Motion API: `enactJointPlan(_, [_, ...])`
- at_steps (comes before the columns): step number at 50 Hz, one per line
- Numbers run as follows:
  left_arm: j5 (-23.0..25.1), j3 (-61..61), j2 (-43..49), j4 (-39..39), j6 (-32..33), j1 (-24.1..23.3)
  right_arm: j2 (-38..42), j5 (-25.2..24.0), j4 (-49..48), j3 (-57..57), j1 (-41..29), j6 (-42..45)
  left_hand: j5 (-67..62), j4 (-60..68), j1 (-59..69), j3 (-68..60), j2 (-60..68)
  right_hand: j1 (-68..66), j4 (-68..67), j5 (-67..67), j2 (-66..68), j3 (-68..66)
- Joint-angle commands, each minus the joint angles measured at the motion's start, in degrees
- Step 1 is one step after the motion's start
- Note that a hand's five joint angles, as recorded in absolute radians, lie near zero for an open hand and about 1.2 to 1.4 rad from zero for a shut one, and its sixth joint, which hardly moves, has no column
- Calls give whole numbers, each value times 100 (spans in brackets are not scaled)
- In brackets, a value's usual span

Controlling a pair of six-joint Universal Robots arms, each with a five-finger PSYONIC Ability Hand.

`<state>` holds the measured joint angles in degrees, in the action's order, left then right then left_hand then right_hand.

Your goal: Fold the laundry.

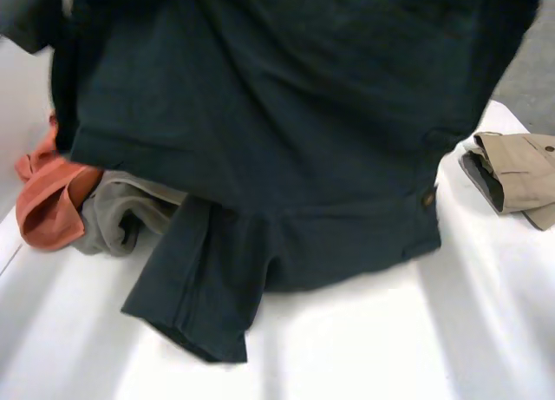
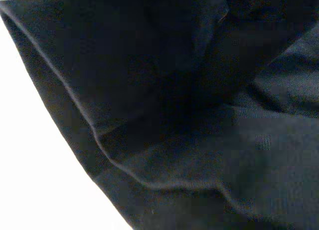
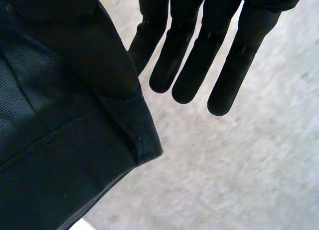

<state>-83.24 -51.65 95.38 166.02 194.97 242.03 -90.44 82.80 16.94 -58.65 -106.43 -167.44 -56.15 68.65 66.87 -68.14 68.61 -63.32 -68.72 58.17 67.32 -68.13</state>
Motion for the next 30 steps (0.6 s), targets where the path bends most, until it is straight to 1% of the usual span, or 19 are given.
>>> enactJointPlan(1, [361, 462, 1631, 88, 32, 318, 1414, 684, -735, -41, -624, 10, -1385, 1135, 1313, -1186, 1139, -1668, -1128, 1183, 1268, -1187])
enactJointPlan(2, [466, 515, 1972, 184, 33, 353, 1703, 780, -1023, -50, -720, 10, -1385, 1135, 1313, -1186, 1139, -1668, -1128, 1183, 1268, -1187])
enactJointPlan(5, [563, 638, 2501, 483, 33, 388, 2187, 895, -1464, -59, -853, 19, -1385, 1135, 1313, -1186, 1139, -1668, -1128, 1183, 1268, -1187])
enactJointPlan(6, [616, 743, 2886, 702, 41, 415, 2502, 982, -1770, -41, -914, 1, -1385, 1135, 1313, -1186, 1139, -1668, -1128, 1183, 1268, -1187])
enactJointPlan(8, [625, 866, 3257, 888, 50, 441, 2855, 1114, -2096, 37, -959, 1, -1385, 1135, 1313, -1186, 1139, -1668, -1128, 1183, 1268, -1187])
enactJointPlan(9, [643, 1058, 3615, 1080, 67, 476, 3214, 1280, -2429, 151, -1020, 36, -1385, 1135, 1313, -1186, 1139, -1668, -1128, 1183, 1268, -1187])
enactJointPlan(12, [652, 1402, 4127, 1371, 94, 529, 3752, 1562, -2958, 345, -1108, 80, -1385, 1135, 1313, -1186, 1139, -1668, -1128, 1183, 1268, -1187])
enactJointPlan(13, [617, 1707, 4433, 1520, 77, 590, 4101, 1798, -3351, 493, -1152, 150, -1385, 1135, 1313, -1186, 1139, -1668, -1128, 1183, 1268, -1187])
enactJointPlan(16, [450, 2201, 4822, 1679, 33, 652, 4622, 2151, -4047, 731, -1178, 352, -1385, 1135, 1313, -1186, 1139, -1668, -1128, 1183, 1268, -1187])
enactJointPlan(17, [371, 2490, 4989, 1749, -28, 670, 4928, 2317, -4536, 889, -1205, 562, -1385, 1135, 1313, -1186, 1139, -1450, -910, 965, 1049, -968])
enactJointPlan(18, [335, 2614, 5051, 1785, -64, 678, 5062, 2389, -4785, 960, -1205, 686, -1320, 1070, 1248, -1121, 1075, 251, 791, -736, -652, 733])
enactJointPlan(19, [283, 2720, 5104, 1820, -108, 687, 5167, 2433, -4996, 1048, -1179, 817, 46, -296, -118, 245, -292, 2416, 2956, -2901, -2817, 2898])
enactJointPlan(20, [248, 2826, 5148, 1846, -160, 696, 5255, 2459, -5207, 1101, -1170, 923, 1925, -2175, -1997, 2124, -2170, 4669, 5210, -5154, -5070, 5151])
enactJointPlan(21, [204, 2957, 5174, 1881, -274, 687, 5378, 2442, -5557, 1180, -1152, 1081, 5615, -5865, -5687, 5814, -5861, 5332, 5872, -5817, -5732, 5813])
enactJointPlan(23, [151, 2994, 5149, 1882, -354, 670, 5397, 2381, -5754, 1259, -1126, 1074, 5615, -5865, -5687, 5814, -5861, 5332, 5872, -5817, -5732, 5813])
enactJointPlan(25, [142, 2863, 4965, 1847, -416, 635, 5283, 2249, -5588, 1277, -1099, 1021, 5615, -5865, -5687, 5814, -5861, 5332, 5872, -5817, -5732, 5813])
enactJointPlan(27, [124, 2643, 4763, 1794, -416, 608, 5117, 2118, -5281, 1233, -1082, 951, 5615, -5865, -5687, 5814, -5861, 5332, 5872, -5817, -5732, 5813])
enactJointPlan(28, [98, 2320, 4509, 1733, -398, 600, 4924, 1926, -4923, 1172, -1064, 881, 5615, -5865, -5687, 5814, -5861, 5332, 5872, -5817, -5732, 5813])
enactJointPlan(30, [54, 1889, 4201, 1671, -372, 591, 4660, 1679, -4517, 1084, -1012, 784, 5615, -5865, -5687, 5814, -5861, 5332, 5872, -5817, -5732, 5813])
